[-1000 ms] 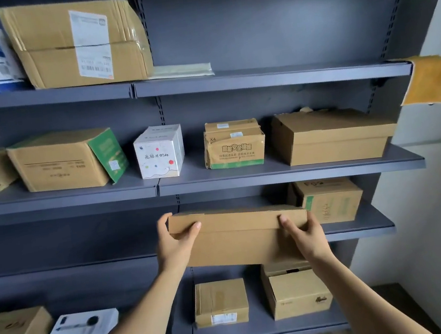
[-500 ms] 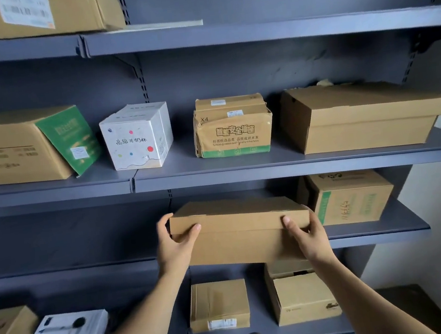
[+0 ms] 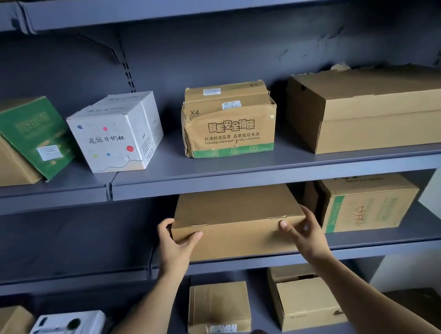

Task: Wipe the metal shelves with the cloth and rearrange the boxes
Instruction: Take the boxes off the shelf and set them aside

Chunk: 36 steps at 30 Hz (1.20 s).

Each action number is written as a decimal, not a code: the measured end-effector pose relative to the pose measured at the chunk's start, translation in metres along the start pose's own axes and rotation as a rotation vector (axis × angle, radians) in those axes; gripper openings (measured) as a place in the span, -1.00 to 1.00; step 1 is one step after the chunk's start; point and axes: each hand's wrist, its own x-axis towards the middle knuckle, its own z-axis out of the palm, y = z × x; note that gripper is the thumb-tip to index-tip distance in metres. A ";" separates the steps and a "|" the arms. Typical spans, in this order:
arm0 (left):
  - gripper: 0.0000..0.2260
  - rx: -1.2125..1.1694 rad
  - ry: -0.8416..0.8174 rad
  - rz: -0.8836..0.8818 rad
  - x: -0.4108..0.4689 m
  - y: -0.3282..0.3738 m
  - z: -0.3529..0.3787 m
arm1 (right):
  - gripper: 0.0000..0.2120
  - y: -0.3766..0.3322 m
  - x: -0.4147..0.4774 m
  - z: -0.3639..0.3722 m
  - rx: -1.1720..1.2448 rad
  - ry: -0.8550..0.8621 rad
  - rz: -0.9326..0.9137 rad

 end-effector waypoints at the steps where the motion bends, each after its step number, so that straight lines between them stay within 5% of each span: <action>1: -0.40 0.012 -0.001 -0.004 0.003 -0.001 0.002 | -0.30 0.003 0.003 0.001 -0.020 0.017 0.009; 13: -0.40 0.189 -0.095 -0.066 0.028 0.002 0.007 | -0.27 0.012 0.005 0.014 -0.167 0.085 0.180; 24: -0.30 0.115 -0.204 -0.108 -0.064 0.043 -0.068 | -0.19 -0.069 -0.108 0.015 -0.100 0.040 0.191; 36: -0.52 -0.168 -0.056 0.235 -0.142 0.152 -0.218 | -0.28 -0.262 -0.254 0.070 0.123 -0.139 -0.234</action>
